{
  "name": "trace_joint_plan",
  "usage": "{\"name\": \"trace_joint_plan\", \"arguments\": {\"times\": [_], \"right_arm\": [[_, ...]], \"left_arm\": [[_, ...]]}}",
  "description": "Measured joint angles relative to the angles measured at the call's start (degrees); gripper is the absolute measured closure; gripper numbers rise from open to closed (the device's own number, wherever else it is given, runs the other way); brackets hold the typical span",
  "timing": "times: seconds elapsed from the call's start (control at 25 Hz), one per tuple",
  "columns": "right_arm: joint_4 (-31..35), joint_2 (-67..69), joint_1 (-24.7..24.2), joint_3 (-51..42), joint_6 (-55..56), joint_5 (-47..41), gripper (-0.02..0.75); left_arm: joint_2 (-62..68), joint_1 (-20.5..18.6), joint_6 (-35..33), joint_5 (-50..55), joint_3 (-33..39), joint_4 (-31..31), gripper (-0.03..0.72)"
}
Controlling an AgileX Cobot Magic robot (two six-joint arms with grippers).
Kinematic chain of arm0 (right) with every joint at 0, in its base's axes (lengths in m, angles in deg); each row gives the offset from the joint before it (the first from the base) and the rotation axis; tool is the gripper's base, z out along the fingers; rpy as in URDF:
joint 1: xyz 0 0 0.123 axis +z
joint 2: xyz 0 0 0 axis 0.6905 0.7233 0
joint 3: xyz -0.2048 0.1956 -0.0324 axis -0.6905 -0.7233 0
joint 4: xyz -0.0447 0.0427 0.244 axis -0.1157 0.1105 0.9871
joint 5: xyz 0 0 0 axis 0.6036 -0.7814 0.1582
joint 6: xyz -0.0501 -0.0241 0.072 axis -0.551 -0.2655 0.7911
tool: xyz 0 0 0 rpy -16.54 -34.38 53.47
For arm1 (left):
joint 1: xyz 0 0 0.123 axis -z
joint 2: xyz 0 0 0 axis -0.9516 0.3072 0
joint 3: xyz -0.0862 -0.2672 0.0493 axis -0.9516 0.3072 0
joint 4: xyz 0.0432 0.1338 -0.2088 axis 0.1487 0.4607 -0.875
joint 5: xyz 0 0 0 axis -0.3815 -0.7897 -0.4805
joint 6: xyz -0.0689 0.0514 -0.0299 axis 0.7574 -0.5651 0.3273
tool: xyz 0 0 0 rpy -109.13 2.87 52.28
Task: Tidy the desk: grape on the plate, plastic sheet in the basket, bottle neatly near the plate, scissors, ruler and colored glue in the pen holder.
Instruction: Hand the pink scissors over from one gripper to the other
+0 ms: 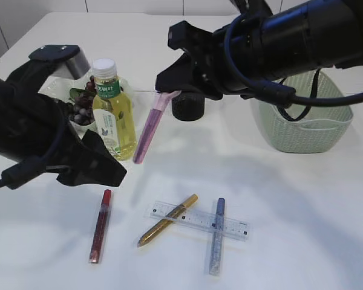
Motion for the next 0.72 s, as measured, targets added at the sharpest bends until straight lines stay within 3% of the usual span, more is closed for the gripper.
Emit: {"name": "trace_joint_plan", "arguments": {"times": [0.36,0.48,0.72], "right_arm": [[0.36,0.00,-0.98,0.00,-0.92,10.05,0.682],[0.46,0.57,-3.40,1.31,-2.23,10.39,0.682],[0.46,6.38,-8.59,8.25,-4.00,10.41,0.682]], "left_arm": [[0.00,-0.59,19.61,-1.22,0.00,14.84,0.258],[0.00,-3.40,24.09,-0.83,0.00,17.23,0.297],[0.00,-11.08,26.03,2.20,0.00,17.82,0.326]]}}
